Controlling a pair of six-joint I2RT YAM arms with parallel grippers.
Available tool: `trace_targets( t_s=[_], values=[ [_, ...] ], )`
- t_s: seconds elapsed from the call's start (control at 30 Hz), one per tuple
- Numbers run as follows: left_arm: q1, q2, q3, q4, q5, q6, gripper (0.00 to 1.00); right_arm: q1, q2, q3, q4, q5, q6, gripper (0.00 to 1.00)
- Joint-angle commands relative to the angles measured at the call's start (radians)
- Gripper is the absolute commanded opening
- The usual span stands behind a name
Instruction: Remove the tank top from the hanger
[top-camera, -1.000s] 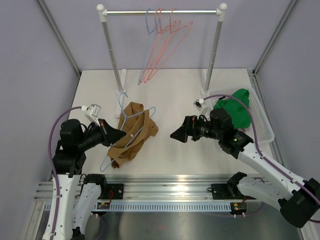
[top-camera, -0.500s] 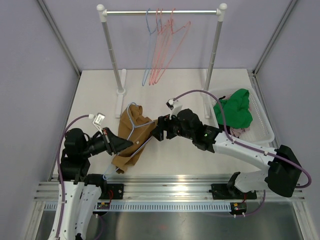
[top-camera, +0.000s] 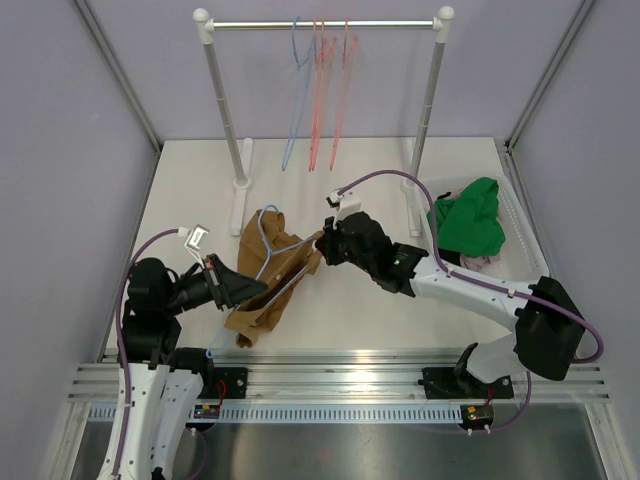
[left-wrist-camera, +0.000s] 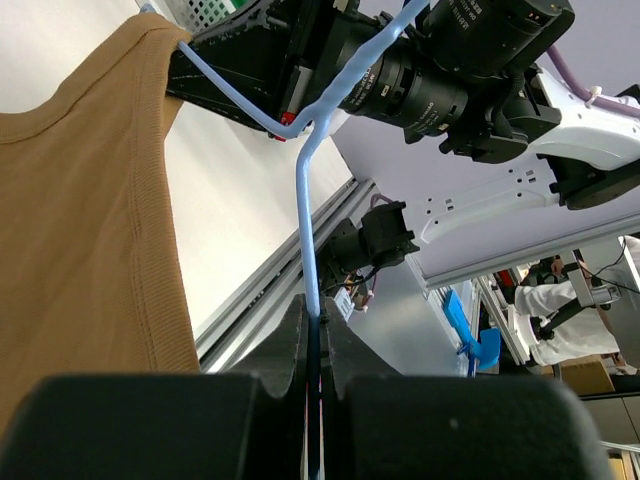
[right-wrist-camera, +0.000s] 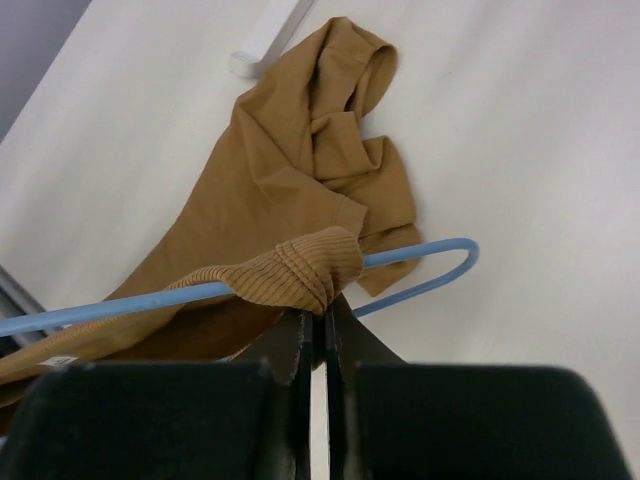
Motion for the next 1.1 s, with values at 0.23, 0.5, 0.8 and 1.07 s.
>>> trace_targets(
  t_s=[0.23,0.5,0.8,1.07],
  values=[
    [-0.017,0.05,0.033,-0.186,0.004,0.228,0.0,-0.122,-0.019,0.043,-0.159,0.306,-0.031,0.0],
    [-0.058,0.03,-0.01,0.033,0.099,0.083,0.0,-0.277,-0.006,0.0,-0.152,0.13,-0.021,0.0],
    [-0.058,-0.043,-0.008,0.45,0.018,-0.195,0.0,-0.348,-0.202,-0.1,-0.148,-0.219,-0.004,0.0],
    [-0.115,0.045,-0.038,1.071,-0.335,-0.348,0.0,-0.347,-0.412,-0.049,-0.226,-0.513,-0.001,0.0]
  ],
)
